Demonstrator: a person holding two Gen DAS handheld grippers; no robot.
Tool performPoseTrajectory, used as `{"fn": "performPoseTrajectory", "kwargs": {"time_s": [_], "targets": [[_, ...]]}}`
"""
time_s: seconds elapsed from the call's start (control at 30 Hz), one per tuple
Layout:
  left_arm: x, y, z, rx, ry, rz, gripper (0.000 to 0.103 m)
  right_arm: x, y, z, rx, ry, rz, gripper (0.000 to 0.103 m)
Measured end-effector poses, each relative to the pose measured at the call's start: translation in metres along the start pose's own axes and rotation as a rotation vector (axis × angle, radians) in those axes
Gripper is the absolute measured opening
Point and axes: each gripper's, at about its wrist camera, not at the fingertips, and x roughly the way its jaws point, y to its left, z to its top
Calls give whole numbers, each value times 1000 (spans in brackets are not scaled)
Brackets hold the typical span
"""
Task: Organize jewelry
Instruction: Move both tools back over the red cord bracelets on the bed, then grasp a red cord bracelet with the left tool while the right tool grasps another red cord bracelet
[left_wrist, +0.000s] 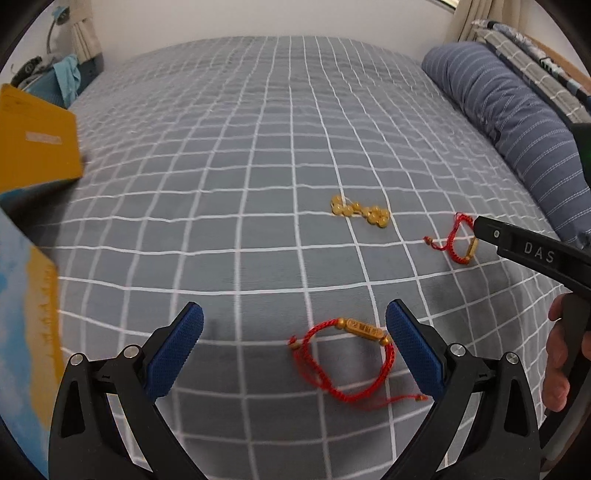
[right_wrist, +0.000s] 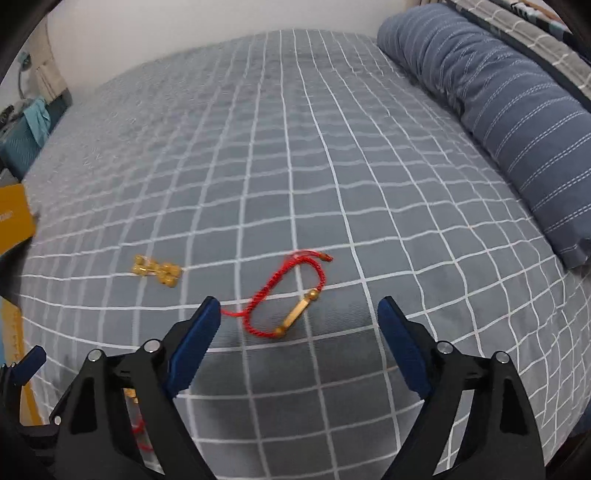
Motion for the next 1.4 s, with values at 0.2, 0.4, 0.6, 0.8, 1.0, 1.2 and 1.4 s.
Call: {"fn": "performPoseTrajectory", "kwargs": {"time_s": [0.2,0.4,0.6,0.8,1.0,1.2,1.4], "targets": [[25,-10,-1,32,53,23,89,21,-5,0,14,25,17,65],[34,-10,-5,40,92,16,70,36,-7,2,26,59,20,53],[32,-9,-7,42,103,16,45,37,-5,1,33,66,26,43],[24,-4,-6,35,110,2,35,38,-1,1,30,74,27,39],[-3,0,-3,16,30,-29,83,38,-1,2,32,74,32,42],[9,-13,-13,59,67,-32,87,42,0,3,35,79,27,44],[20,-20,-21,93,96,-27,84,43,3,4,37,79,25,38]]}}
